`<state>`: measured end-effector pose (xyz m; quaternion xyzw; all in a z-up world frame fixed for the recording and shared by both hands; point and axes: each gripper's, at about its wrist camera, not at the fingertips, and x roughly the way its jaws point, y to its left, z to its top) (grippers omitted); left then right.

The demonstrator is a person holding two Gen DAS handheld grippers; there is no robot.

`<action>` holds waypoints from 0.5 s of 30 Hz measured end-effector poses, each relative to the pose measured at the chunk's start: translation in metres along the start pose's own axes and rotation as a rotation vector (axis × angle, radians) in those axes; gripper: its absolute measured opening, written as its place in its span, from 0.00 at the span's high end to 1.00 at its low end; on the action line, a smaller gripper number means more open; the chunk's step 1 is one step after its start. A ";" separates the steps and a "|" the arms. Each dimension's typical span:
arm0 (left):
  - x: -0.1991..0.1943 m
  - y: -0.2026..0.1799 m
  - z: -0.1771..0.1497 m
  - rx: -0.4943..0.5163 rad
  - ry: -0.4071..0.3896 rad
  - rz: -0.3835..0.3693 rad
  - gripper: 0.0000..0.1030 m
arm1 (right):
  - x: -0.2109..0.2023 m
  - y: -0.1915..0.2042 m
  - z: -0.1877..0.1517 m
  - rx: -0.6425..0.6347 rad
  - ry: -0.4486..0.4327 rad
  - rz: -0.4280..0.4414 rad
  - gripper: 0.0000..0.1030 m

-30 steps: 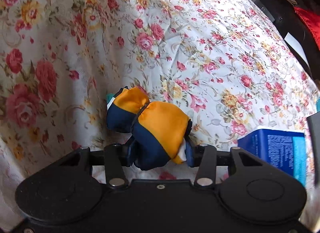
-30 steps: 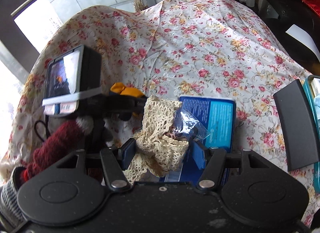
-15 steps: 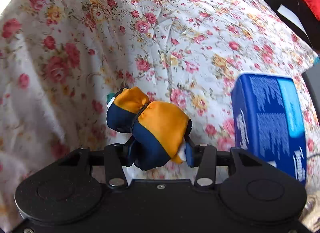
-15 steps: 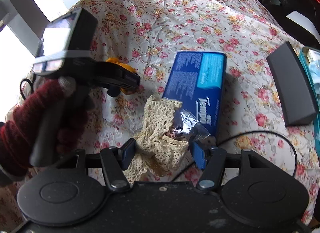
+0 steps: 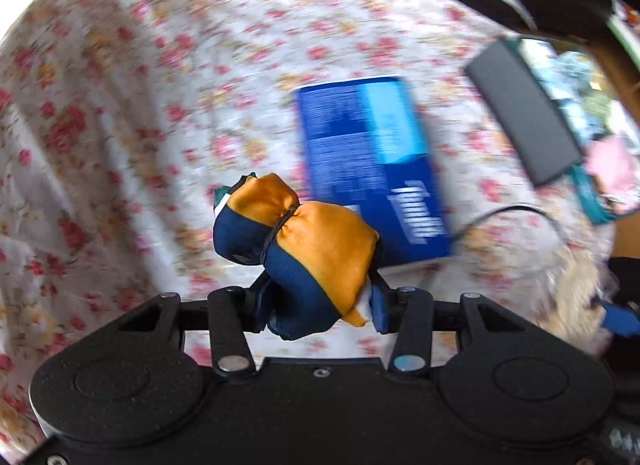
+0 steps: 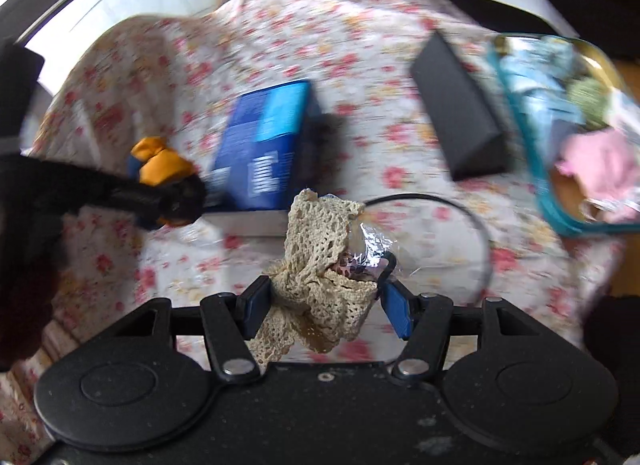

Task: Organize soft objects
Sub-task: 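Carry the lace item and pouch over the gold tray and open both tools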

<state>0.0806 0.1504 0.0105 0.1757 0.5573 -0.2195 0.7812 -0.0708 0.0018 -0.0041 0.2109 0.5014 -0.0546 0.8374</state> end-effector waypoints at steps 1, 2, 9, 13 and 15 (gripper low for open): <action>-0.003 -0.009 0.000 0.016 -0.010 -0.010 0.55 | -0.003 -0.009 -0.001 0.018 -0.009 -0.017 0.42; -0.007 -0.018 0.000 0.034 -0.021 -0.020 0.55 | -0.005 -0.017 -0.001 0.036 -0.020 -0.033 0.42; -0.027 -0.087 0.007 0.154 -0.094 -0.101 0.55 | -0.025 -0.077 0.001 0.162 -0.106 -0.136 0.42; -0.033 -0.124 0.017 0.193 -0.133 -0.143 0.55 | -0.040 -0.111 0.006 0.226 -0.162 -0.197 0.42; -0.033 -0.140 0.023 0.198 -0.141 -0.165 0.55 | -0.047 -0.128 0.010 0.256 -0.186 -0.219 0.42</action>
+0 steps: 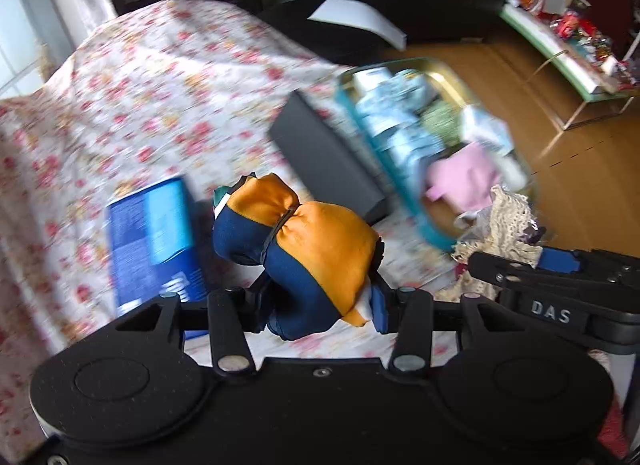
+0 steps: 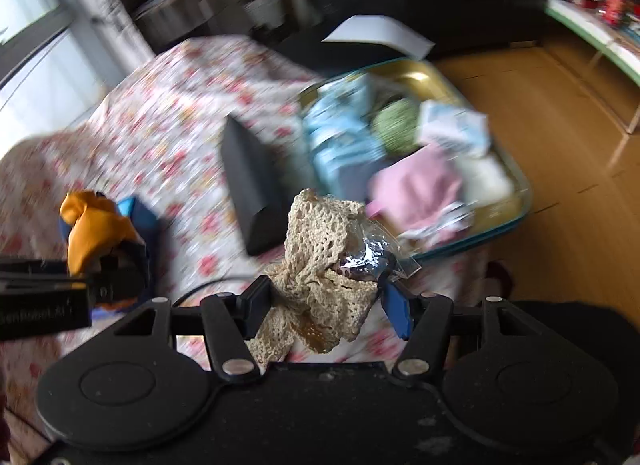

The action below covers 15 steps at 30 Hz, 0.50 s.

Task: Organize soft objects
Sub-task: 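Carry the lace item and pouch over the gold tray and open both tools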

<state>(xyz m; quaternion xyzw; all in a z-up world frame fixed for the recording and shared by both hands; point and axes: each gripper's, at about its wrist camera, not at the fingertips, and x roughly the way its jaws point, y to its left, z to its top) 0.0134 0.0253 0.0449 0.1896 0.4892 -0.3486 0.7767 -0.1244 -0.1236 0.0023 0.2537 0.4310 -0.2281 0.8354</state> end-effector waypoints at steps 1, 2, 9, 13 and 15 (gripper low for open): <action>0.002 -0.009 0.004 0.004 -0.006 -0.009 0.55 | -0.001 -0.007 0.004 0.012 -0.012 -0.014 0.42; 0.005 -0.016 0.008 0.008 -0.012 -0.015 0.55 | -0.002 -0.013 0.008 0.024 -0.025 -0.031 0.42; 0.035 -0.059 0.030 -0.005 -0.004 -0.064 0.55 | 0.005 -0.059 0.040 0.109 -0.061 -0.084 0.42; 0.056 -0.079 0.037 -0.005 0.012 -0.071 0.55 | 0.014 -0.079 0.061 0.135 -0.063 -0.102 0.42; 0.066 -0.086 0.040 -0.006 0.028 -0.079 0.55 | 0.021 -0.086 0.073 0.142 -0.066 -0.110 0.42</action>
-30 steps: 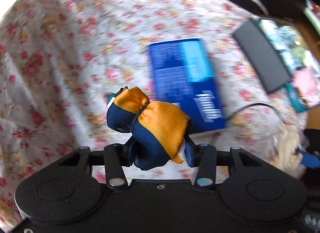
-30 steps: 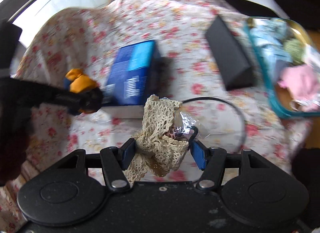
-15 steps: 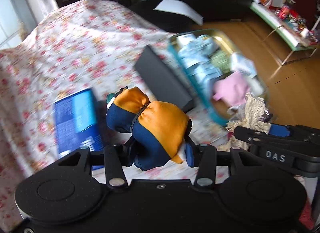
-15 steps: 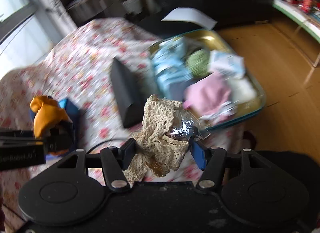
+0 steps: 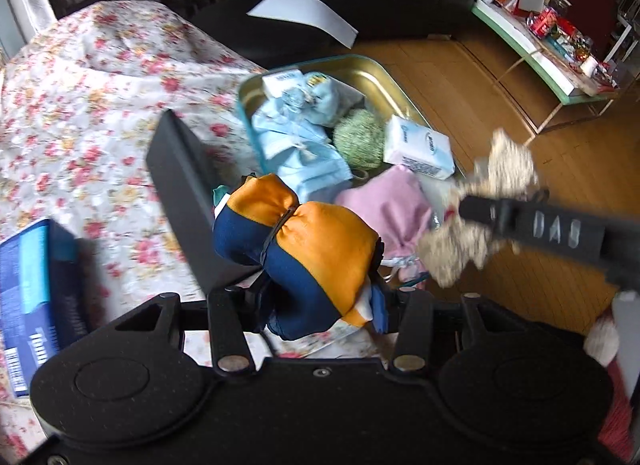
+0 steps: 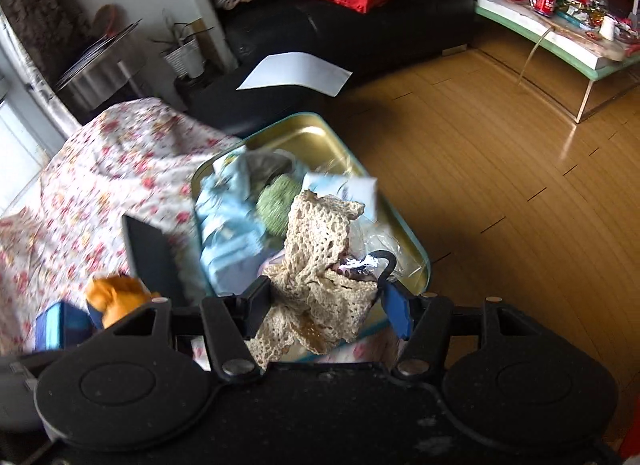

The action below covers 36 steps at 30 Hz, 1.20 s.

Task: Organize soft objects
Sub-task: 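Carry the lace item and pouch over the gold tray and open both tools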

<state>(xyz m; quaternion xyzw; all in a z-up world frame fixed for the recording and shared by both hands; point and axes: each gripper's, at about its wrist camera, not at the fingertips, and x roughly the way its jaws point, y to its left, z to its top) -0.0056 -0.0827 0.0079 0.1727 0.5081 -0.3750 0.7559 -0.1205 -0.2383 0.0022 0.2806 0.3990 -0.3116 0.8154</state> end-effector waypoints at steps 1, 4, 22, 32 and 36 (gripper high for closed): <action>0.005 -0.003 0.002 -0.003 0.008 -0.002 0.55 | 0.004 -0.002 0.007 0.004 -0.001 -0.003 0.42; 0.020 -0.010 0.006 -0.011 0.026 0.002 0.55 | 0.016 -0.004 0.028 0.013 -0.007 0.000 0.42; 0.076 -0.018 0.016 -0.081 0.114 0.005 0.54 | 0.110 0.034 0.127 -0.030 0.018 0.102 0.40; 0.060 -0.020 0.010 -0.034 0.045 0.013 0.41 | 0.122 0.035 0.129 -0.024 0.009 0.074 0.28; 0.052 -0.021 0.000 -0.016 0.046 0.019 0.41 | 0.109 0.028 0.118 -0.015 -0.007 0.043 0.28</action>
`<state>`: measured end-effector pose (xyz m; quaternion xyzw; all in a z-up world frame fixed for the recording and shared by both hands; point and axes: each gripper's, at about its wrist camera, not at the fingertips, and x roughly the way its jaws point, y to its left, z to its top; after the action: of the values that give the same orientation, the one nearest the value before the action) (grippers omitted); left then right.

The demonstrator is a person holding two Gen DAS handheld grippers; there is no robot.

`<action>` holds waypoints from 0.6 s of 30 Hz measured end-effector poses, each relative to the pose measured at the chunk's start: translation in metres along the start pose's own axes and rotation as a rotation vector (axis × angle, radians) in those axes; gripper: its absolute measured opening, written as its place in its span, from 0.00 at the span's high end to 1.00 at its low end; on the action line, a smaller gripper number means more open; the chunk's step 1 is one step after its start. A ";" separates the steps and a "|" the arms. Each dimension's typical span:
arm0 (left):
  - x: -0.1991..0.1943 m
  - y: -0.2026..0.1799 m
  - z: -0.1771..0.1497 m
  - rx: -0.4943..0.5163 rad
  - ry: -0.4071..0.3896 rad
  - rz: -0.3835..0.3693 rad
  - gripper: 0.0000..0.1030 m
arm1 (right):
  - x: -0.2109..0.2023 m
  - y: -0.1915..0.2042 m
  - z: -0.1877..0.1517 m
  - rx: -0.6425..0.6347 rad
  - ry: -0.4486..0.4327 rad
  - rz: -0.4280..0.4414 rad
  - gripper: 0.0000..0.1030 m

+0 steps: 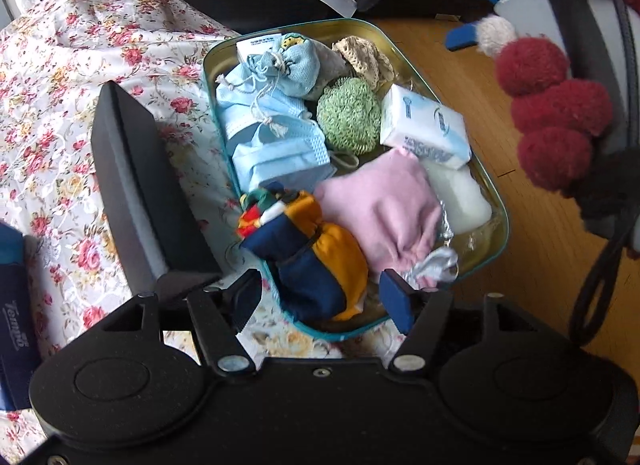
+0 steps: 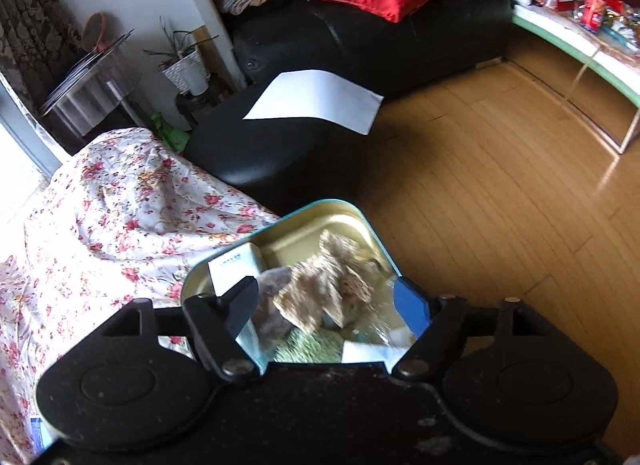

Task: Organize soft objects
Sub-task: 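Carry the lace item and pouch over the gold tray and open both tools, then move both tools back from the gold tray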

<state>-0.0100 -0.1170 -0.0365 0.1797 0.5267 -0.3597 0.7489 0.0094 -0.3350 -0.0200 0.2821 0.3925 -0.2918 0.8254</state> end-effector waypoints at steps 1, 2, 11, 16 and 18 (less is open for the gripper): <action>-0.003 0.001 -0.003 -0.002 0.000 -0.001 0.40 | -0.004 -0.001 -0.003 -0.004 -0.009 -0.008 0.28; -0.005 0.003 -0.005 -0.008 -0.001 0.000 0.40 | -0.009 -0.002 -0.006 -0.007 -0.016 -0.020 0.28; -0.036 0.019 -0.022 -0.028 -0.048 0.070 0.35 | -0.056 -0.004 -0.049 -0.037 -0.066 -0.081 0.28; -0.052 0.026 -0.032 -0.046 -0.085 0.121 0.34 | -0.074 -0.004 -0.081 -0.060 -0.076 -0.117 0.28; -0.057 0.028 -0.036 -0.056 -0.098 0.137 0.34 | -0.081 -0.004 -0.093 -0.066 -0.078 -0.129 0.27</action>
<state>-0.0236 -0.0547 -0.0008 0.1762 0.4856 -0.3012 0.8015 -0.0807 -0.2522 -0.0053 0.2172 0.3867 -0.3419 0.8285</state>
